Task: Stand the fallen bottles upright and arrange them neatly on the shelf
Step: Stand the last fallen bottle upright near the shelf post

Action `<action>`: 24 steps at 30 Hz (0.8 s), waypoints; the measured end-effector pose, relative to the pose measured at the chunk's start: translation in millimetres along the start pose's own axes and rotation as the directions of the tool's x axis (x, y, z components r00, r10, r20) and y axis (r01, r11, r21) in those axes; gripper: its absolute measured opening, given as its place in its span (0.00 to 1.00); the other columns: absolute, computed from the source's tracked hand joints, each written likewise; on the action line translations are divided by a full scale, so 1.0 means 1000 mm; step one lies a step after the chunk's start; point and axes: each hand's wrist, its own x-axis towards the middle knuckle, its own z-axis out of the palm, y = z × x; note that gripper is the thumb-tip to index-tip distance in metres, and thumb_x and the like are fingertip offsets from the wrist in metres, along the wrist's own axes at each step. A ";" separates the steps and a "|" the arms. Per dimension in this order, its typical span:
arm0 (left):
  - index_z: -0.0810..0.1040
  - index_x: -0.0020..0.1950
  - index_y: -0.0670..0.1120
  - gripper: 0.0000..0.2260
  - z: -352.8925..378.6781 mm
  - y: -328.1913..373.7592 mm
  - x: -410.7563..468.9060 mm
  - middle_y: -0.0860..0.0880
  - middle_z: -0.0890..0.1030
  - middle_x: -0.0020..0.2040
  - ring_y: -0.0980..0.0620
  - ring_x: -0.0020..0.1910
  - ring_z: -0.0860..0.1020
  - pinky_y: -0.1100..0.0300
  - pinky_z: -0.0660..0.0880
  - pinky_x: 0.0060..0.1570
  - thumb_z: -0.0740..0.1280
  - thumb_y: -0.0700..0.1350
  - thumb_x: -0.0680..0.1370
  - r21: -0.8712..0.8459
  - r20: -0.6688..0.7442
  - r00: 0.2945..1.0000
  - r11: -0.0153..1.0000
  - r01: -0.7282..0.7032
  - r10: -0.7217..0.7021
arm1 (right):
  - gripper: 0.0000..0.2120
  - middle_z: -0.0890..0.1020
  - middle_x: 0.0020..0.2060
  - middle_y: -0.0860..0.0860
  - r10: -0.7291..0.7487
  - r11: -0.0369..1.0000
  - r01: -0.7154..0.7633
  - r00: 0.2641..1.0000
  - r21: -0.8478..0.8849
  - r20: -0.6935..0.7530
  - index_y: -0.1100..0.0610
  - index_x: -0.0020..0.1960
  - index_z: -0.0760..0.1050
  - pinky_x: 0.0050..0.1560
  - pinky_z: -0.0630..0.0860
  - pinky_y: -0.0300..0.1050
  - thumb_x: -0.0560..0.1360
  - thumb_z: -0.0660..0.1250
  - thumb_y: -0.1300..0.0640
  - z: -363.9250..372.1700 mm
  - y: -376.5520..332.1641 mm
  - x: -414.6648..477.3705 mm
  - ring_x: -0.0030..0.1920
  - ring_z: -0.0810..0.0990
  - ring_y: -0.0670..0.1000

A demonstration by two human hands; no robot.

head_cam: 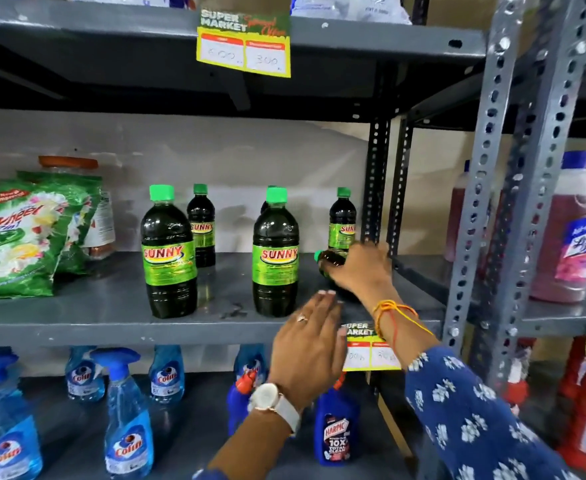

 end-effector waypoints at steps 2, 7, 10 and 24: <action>0.79 0.55 0.39 0.18 0.013 0.011 0.015 0.41 0.82 0.53 0.43 0.54 0.79 0.53 0.77 0.52 0.54 0.46 0.77 0.011 0.059 0.995 0.997 0.079 -0.080 | 0.27 0.79 0.58 0.56 0.013 0.966 0.011 0.996 -0.260 0.089 0.56 0.58 0.75 0.61 0.65 0.54 0.68 0.67 0.39 0.009 0.005 0.003 0.65 0.67 0.59; 0.79 0.39 0.47 0.15 0.028 0.008 0.027 0.48 0.82 0.35 0.47 0.33 0.79 0.57 0.71 0.31 0.54 0.47 0.76 0.133 0.074 0.984 0.979 0.153 -0.164 | 0.23 0.81 0.52 0.59 -0.006 0.999 0.002 0.996 -0.043 -0.084 0.57 0.54 0.79 0.54 0.69 0.51 0.66 0.70 0.42 0.016 0.036 0.009 0.59 0.72 0.60; 0.79 0.37 0.47 0.14 0.031 0.010 0.028 0.49 0.82 0.33 0.48 0.31 0.78 0.58 0.68 0.29 0.55 0.46 0.75 0.171 0.029 0.984 0.971 0.170 -0.177 | 0.21 0.84 0.45 0.59 0.085 0.886 -0.025 0.990 0.463 -0.110 0.57 0.50 0.81 0.40 0.69 0.43 0.65 0.73 0.43 0.011 0.054 0.007 0.50 0.80 0.59; 0.79 0.35 0.47 0.16 0.037 0.013 0.027 0.49 0.82 0.31 0.49 0.28 0.77 0.63 0.64 0.26 0.54 0.45 0.74 0.201 -0.091 0.975 0.955 0.220 -0.205 | 0.18 0.80 0.42 0.45 -0.059 0.579 -0.085 0.988 0.811 0.146 0.53 0.54 0.73 0.38 0.71 0.35 0.67 0.72 0.51 0.028 0.076 0.018 0.44 0.79 0.47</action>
